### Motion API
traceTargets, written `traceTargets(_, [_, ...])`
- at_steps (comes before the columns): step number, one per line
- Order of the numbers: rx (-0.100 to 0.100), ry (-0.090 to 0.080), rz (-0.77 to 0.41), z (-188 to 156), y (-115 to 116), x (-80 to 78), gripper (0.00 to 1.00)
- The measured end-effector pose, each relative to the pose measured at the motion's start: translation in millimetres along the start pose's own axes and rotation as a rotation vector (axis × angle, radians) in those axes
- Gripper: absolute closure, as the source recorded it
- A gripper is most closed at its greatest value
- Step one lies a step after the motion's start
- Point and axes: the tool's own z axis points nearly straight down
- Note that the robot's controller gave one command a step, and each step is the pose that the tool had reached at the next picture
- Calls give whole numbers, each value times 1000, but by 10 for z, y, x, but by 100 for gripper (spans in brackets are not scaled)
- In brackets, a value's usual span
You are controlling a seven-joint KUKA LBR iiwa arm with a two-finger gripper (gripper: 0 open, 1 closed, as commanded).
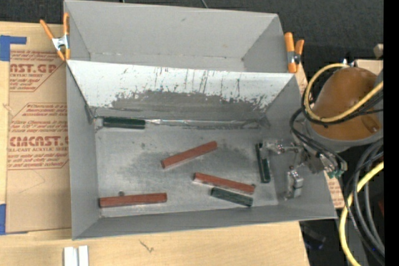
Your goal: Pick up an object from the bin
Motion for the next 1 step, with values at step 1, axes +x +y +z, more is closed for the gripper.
traceTargets(1, [0, 0, 0, 0, 2, 0, 0])
